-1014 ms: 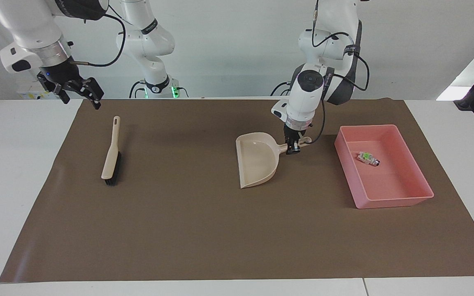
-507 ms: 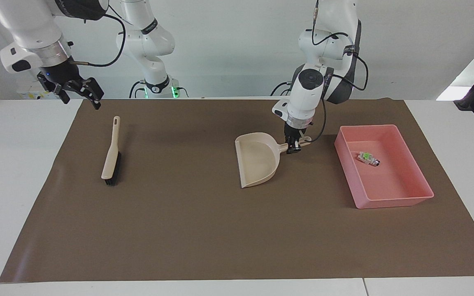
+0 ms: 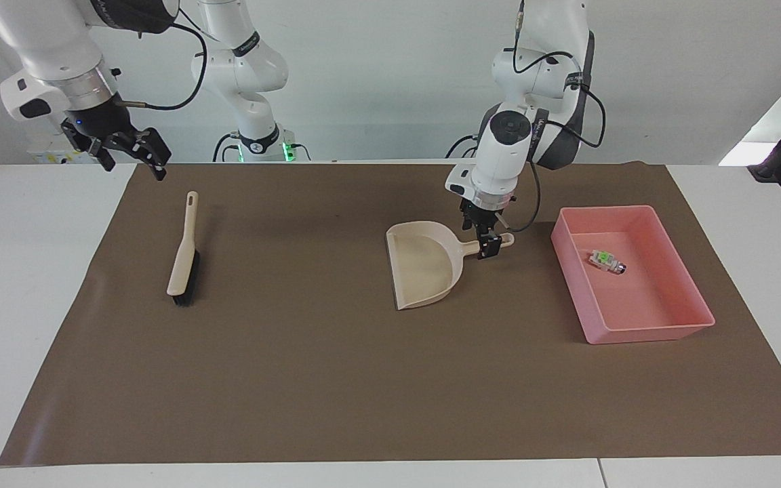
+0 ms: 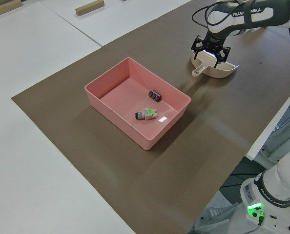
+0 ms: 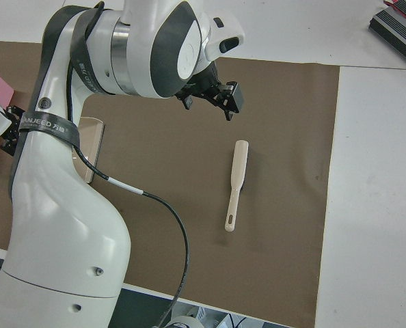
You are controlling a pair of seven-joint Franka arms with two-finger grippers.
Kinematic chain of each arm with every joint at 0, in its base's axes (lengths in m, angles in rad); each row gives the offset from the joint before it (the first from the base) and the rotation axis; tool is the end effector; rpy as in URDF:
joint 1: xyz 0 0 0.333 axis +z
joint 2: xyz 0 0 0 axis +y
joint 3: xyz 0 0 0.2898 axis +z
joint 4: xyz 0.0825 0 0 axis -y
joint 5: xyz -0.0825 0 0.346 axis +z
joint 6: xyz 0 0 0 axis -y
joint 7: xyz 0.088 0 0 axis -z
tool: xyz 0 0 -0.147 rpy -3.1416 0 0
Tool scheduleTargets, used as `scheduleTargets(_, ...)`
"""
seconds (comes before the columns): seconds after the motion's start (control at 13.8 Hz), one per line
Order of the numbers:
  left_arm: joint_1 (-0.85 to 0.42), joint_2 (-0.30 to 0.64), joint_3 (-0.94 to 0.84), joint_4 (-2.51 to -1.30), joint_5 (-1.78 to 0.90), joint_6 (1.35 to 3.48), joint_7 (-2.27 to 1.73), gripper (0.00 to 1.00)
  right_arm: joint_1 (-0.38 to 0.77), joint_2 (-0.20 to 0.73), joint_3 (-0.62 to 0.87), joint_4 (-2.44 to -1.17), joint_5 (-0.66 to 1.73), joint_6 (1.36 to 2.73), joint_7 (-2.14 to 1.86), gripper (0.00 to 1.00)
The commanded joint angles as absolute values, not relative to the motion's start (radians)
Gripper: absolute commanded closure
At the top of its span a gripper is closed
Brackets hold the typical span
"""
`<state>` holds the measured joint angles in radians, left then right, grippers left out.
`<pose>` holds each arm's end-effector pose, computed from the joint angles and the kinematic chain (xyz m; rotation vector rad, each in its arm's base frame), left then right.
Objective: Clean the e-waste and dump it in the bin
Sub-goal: 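Lower the dustpan back onto the table with the left gripper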
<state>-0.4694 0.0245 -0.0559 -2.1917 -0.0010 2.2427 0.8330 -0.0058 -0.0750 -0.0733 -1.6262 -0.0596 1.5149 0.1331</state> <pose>0.4390 -0.2545 0.3339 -2.4434 1.9712 -0.0417 0.4852 -0.0487 0.5675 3.0684 -0.3298 -0.0541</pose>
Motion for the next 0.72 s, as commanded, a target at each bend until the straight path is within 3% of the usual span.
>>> scheduleTargets(0.0,-0.465,-0.026,-0.046,-2.186,0.015,2.160,0.747,0.00,-0.003,-0.097,-0.080,-1.649,-0.041,1.516,0.138,0.00)
scheduleTargets(0.22,-0.394,-0.095,-0.045,-2.180,0.015,1.976,0.529,0.00,-0.003,-0.097,-0.080,-1.651,-0.041,1.517,0.138,0.00)
scheduleTargets(0.65,-0.188,-0.187,-0.044,-2.142,0.015,1.849,0.031,0.00,-0.003,-0.097,-0.078,-1.651,-0.035,1.519,0.138,0.00)
